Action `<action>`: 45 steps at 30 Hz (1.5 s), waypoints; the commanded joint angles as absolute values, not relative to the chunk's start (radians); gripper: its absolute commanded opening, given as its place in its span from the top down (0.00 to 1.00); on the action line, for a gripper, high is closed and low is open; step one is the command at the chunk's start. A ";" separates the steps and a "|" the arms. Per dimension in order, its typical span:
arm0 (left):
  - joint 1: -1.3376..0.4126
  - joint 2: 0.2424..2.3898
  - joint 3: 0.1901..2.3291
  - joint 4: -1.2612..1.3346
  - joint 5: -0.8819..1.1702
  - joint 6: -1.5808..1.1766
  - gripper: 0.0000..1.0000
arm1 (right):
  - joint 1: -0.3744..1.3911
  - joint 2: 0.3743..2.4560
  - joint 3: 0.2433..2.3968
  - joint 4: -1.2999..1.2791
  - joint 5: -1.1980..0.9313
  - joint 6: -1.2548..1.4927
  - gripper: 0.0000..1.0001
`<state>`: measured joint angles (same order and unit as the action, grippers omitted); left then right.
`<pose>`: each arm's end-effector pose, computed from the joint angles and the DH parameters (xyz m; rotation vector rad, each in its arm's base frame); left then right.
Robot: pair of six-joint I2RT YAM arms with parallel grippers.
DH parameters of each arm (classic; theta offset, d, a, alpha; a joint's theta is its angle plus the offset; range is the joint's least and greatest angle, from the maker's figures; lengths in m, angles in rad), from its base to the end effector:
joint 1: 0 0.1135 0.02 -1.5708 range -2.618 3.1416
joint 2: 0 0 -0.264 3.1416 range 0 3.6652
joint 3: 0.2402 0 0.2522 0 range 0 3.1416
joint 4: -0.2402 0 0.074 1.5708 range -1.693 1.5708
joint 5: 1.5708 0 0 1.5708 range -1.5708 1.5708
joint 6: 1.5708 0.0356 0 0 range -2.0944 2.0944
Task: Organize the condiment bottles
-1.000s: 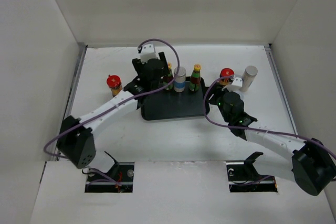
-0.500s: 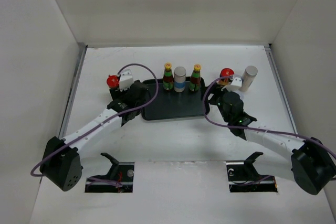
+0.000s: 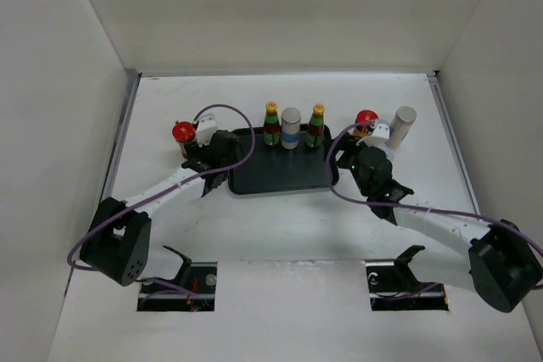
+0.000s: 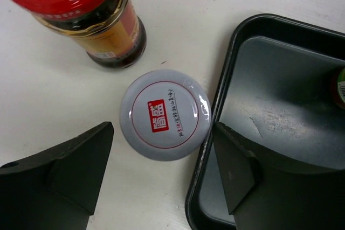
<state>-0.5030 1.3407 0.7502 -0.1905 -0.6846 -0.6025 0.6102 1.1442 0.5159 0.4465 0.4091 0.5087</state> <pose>0.2464 -0.1099 0.2125 -0.4218 2.1113 0.1798 0.2123 0.1311 0.2391 0.2113 1.7472 0.4617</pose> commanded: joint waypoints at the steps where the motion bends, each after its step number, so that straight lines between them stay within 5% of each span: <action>1: -0.479 1.361 0.762 -0.095 -0.657 -0.577 0.31 | 0.619 1.160 0.561 0.497 0.397 0.495 0.21; 9: -0.499 1.324 0.798 -0.077 -0.676 -0.513 0.58 | 0.620 1.184 0.571 0.492 0.393 0.495 0.21; 17: -0.605 1.252 0.949 -0.028 -0.742 -0.405 0.59 | 0.628 1.190 0.572 0.499 0.387 0.494 0.21; 35: -0.599 1.621 1.060 0.182 -0.663 -0.434 0.60 | 0.628 1.178 0.566 0.497 0.379 0.497 0.22; 39: -0.591 1.654 1.054 0.195 -0.658 -0.446 0.53 | 0.628 1.181 0.568 0.497 0.377 0.495 0.22; 45: -0.581 1.651 1.029 0.193 -0.647 -0.449 0.23 | 0.628 1.184 0.568 0.500 0.377 0.497 0.21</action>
<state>-0.5896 1.6897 0.9985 0.0956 -0.6395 -0.4393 0.6170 1.1927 0.5304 0.4469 0.3866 0.5011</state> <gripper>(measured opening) 0.753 0.786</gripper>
